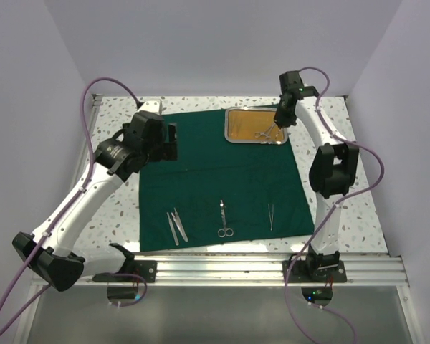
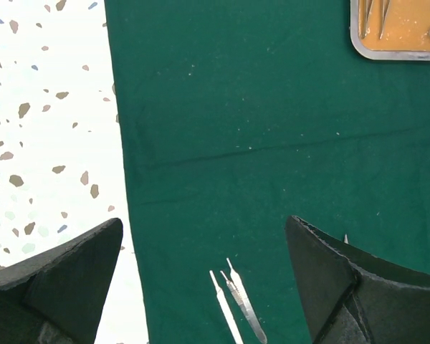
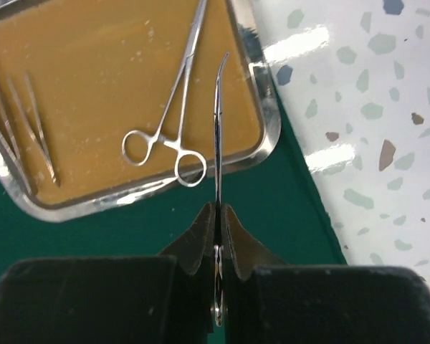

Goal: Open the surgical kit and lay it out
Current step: Place the medical item in the surgical kit, then pick up the medical item from the container.

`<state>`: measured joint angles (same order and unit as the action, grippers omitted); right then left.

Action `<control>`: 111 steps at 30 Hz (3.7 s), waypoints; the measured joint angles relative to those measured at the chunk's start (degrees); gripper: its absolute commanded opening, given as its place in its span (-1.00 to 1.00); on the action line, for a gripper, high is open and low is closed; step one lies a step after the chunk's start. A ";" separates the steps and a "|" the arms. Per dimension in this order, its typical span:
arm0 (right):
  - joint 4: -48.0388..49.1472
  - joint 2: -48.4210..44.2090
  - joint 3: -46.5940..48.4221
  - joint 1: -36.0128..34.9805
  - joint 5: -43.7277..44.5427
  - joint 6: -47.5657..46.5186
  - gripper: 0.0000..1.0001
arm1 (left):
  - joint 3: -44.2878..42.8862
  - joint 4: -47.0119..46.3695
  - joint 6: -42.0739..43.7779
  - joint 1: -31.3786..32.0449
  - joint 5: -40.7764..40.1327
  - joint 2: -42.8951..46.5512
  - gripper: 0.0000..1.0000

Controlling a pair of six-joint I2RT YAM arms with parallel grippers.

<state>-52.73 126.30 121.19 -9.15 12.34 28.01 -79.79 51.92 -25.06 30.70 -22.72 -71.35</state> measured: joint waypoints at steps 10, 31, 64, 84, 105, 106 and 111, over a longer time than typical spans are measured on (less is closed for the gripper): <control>7.19 -31.76 -31.67 -18.84 -7.96 3.76 -1.00 | 0.00 -0.50 -0.42 0.00 0.52 -0.17 0.99; 31.56 -34.34 -63.93 -39.04 -14.49 18.93 -1.00 | 0.00 -1.70 -0.94 -0.07 3.02 -0.85 0.99; 5.77 -36.11 -32.54 -29.49 -2.71 7.67 0.95 | 1.29 -3.45 -0.92 -0.09 4.31 -1.77 0.99; -3.54 13.20 16.37 -6.62 3.93 -1.81 0.80 | 1.31 -0.59 -0.79 -0.15 2.64 2.38 0.99; 2.23 22.18 18.27 -2.08 -0.35 4.22 0.54 | 2.56 0.07 1.14 -0.22 -1.60 1.51 0.99; 2.29 22.58 18.82 -2.08 -0.26 4.33 0.50 | 2.71 0.13 1.29 -0.22 -1.77 1.44 0.99; 3.08 23.12 19.37 -1.92 -0.09 5.38 -0.03 | 2.80 0.13 2.14 -0.26 -2.80 0.90 0.99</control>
<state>-49.65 149.42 140.55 -11.07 12.25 33.39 -76.99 52.05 -22.92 30.44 -25.52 -70.46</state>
